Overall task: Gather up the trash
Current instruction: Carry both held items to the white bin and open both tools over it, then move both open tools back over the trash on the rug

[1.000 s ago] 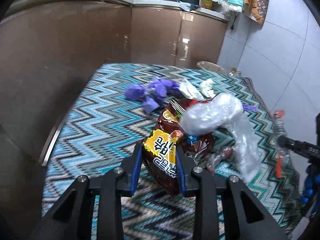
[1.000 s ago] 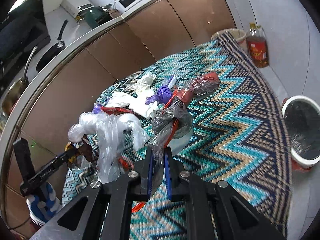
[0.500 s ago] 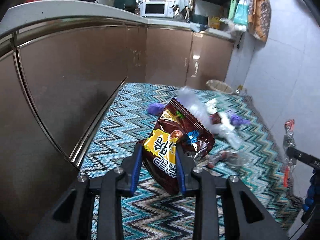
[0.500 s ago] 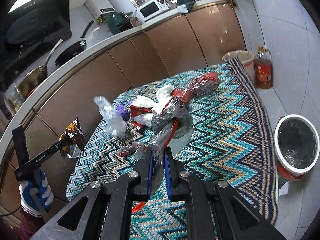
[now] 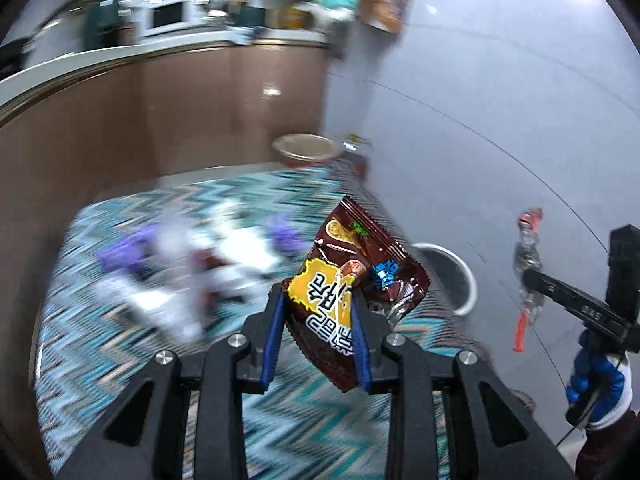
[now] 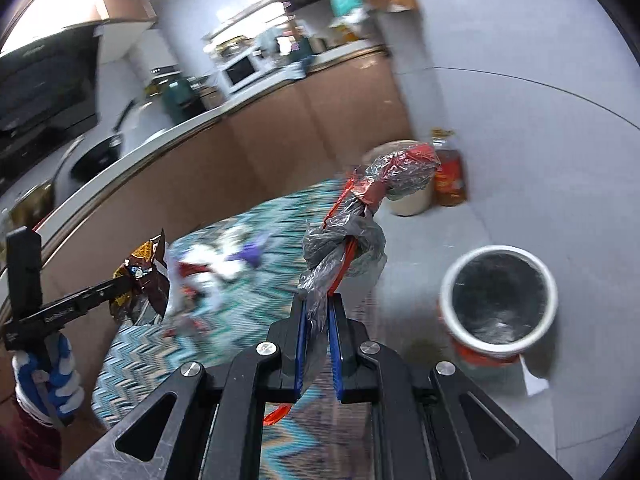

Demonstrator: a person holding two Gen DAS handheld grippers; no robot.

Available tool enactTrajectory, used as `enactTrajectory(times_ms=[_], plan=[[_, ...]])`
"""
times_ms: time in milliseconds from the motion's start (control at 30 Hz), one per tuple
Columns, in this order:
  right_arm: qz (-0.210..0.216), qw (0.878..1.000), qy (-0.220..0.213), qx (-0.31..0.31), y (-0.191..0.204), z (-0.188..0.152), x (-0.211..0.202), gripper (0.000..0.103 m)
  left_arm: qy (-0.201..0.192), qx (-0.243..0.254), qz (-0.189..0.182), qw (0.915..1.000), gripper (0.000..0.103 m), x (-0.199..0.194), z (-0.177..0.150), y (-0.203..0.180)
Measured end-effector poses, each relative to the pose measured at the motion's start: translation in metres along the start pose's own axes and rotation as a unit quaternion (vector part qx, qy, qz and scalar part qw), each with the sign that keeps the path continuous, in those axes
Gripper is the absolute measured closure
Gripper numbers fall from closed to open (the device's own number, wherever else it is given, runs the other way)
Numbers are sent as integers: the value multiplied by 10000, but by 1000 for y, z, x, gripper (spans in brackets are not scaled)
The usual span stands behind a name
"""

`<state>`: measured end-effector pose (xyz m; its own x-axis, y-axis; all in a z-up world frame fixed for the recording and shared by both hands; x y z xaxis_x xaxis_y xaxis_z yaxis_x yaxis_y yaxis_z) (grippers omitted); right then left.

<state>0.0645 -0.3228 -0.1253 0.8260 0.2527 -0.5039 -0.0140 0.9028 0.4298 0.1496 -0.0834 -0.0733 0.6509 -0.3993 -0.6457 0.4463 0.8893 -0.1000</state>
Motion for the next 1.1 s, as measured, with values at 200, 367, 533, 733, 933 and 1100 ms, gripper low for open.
enactTrajectory(times_ms=[200,367,533,733,933,1100], plan=[[-655,9972,61,367,-77,12,18,93,305,663,-538,9959,74,82,38,-95],[-1054,9933,243,415,-128,28,56,93,531,906,-832,9910,72,156,61,-167],[-1398,9878,530,443,-175,34,93,90,673,1062,-908,9879,71,220,72,-214],[-1696,9802,853,556,-221,27,126,90,949,886,-952,9870,68,279,70,-238],[-1915,9746,1036,522,-244,23,144,72,1224,416,-1148,9849,54,314,62,-238],[-2020,9724,1068,463,-245,20,140,64,1347,151,-1394,9809,53,320,59,-234]])
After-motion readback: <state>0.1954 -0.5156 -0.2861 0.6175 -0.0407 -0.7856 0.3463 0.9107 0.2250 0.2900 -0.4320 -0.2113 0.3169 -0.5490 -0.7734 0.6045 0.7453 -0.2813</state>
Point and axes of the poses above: each gripper's, at about its wrist camera, not at the fingertips, and x roughly the way its jaws point, y to its left, z to its top, the point moved 2 cm from there along x, roughly the way its jaws point, and after that the axes turned 3 degrees about -y, right-handed, at the moved point
